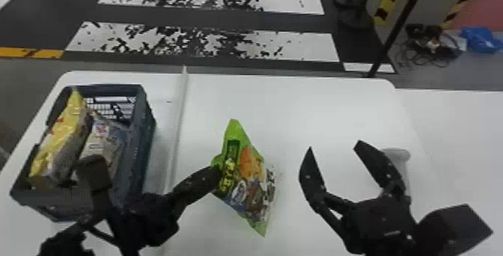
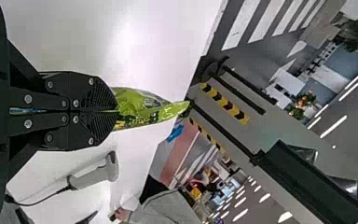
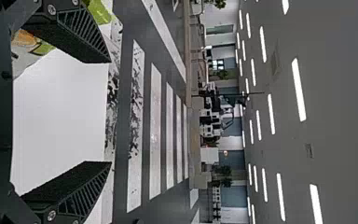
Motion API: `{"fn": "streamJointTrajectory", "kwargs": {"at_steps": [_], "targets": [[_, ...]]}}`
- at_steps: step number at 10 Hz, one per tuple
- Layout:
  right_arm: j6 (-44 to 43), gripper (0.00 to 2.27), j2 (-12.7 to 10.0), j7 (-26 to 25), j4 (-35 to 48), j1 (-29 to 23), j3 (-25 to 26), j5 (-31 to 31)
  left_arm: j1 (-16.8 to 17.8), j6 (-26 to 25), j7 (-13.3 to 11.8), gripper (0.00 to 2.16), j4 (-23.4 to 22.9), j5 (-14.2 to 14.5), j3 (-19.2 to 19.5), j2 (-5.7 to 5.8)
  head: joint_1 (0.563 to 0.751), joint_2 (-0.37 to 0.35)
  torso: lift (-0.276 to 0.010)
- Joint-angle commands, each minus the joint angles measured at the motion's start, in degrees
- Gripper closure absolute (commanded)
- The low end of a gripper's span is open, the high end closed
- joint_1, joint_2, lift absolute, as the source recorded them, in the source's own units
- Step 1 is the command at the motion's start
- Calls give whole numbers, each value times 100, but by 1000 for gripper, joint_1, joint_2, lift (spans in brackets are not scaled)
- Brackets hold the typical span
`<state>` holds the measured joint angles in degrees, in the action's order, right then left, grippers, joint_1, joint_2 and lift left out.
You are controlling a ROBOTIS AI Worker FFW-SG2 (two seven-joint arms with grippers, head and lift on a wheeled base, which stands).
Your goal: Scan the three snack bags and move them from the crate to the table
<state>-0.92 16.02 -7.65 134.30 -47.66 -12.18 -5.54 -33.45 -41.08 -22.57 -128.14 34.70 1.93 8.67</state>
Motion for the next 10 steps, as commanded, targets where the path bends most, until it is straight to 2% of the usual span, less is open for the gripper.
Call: {"fn": "streamJointTrajectory", "kwargs": {"at_steps": [1,2,3,5,7,8,9,10], "targets": [[71,110,-3,0,-18,20,-4,0,348,-19,51,1892,325,-332,-474,-5,695,-87,-62],[124,110,-3,0,-26,29,-30,35,638,-19,139,1895,711,-385,-711,-5,695,-115,-62],[124,110,-20,0,-26,29,-39,44,902,-19,156,1895,1089,-622,-993,-14,695,-142,-62],[176,110,-29,0,-9,37,-74,105,1482,16,288,1895,1801,-1035,-1397,-111,695,-178,-62],[282,110,-20,0,53,29,-109,149,2062,104,569,1892,2346,-1483,-1810,-234,695,-198,-62],[299,110,-20,0,70,29,-109,158,2325,157,666,1885,2654,-1580,-1959,-304,695,-202,-62],[299,110,-20,0,70,29,-109,176,2457,456,824,1372,2891,-1686,-2153,-357,695,-211,-62],[317,110,-20,0,70,37,-109,176,2554,631,1018,36,3014,-1993,-2364,-357,695,-222,-62]]}}
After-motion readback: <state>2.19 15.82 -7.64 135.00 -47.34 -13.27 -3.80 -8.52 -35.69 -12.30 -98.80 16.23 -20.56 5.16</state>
